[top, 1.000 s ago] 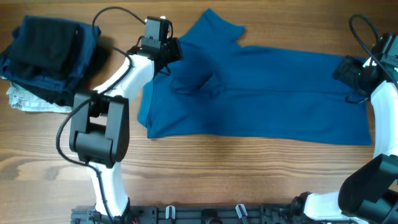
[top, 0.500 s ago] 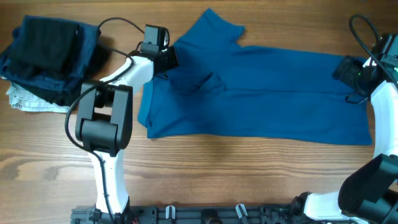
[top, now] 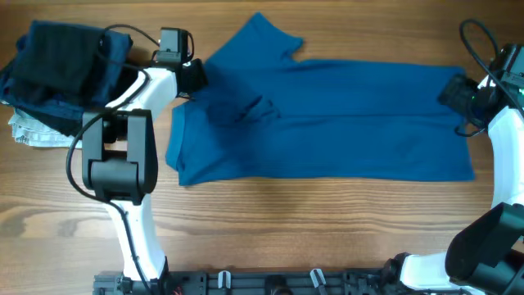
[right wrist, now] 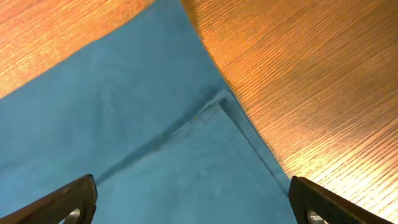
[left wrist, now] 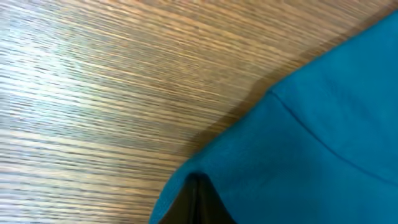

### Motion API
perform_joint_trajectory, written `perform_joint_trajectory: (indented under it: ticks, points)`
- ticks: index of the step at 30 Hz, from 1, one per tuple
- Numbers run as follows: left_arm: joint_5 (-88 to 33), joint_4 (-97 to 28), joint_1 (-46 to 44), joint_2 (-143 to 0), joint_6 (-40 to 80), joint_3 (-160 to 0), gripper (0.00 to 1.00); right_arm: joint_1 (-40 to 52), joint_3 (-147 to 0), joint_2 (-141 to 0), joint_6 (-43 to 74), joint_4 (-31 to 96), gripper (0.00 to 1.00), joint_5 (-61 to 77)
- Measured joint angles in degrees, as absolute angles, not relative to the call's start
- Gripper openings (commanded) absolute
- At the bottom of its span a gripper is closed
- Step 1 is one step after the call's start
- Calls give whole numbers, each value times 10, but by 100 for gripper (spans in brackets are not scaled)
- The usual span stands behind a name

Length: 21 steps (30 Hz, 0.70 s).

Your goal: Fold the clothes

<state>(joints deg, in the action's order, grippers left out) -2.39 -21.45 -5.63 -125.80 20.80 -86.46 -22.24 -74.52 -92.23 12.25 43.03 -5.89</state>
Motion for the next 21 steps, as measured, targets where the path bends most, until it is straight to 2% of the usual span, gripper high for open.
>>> perform_joint_trajectory:
  ticks: [5, 10, 14, 17, 18, 19, 21]
  points:
    - [-26, -205, -54, -1213, 207, -864, 8, -222, -745, -922, 123, 430, 100, -59]
    - [-171, -200, -67, -1189, 196, -868, 11, -222, -745, -922, 123, 430, 99, -59]
    - [-214, -219, -95, -1189, 196, -868, 12, -222, -745, -922, 123, 430, 100, -59]
    - [-225, -218, -98, -1189, 192, -868, 37, -222, -745, -922, 123, 430, 99, -59]
    - [-225, -212, -94, -1189, 193, -869, 74, -222, -745, -922, 123, 430, 100, -59]
    - [-225, -203, -90, -1189, 192, -870, 100, -222, -745, -922, 123, 430, 100, -59]
    - [-226, -193, -86, -1189, 190, -872, 100, -222, -745, -922, 123, 430, 99, -59]
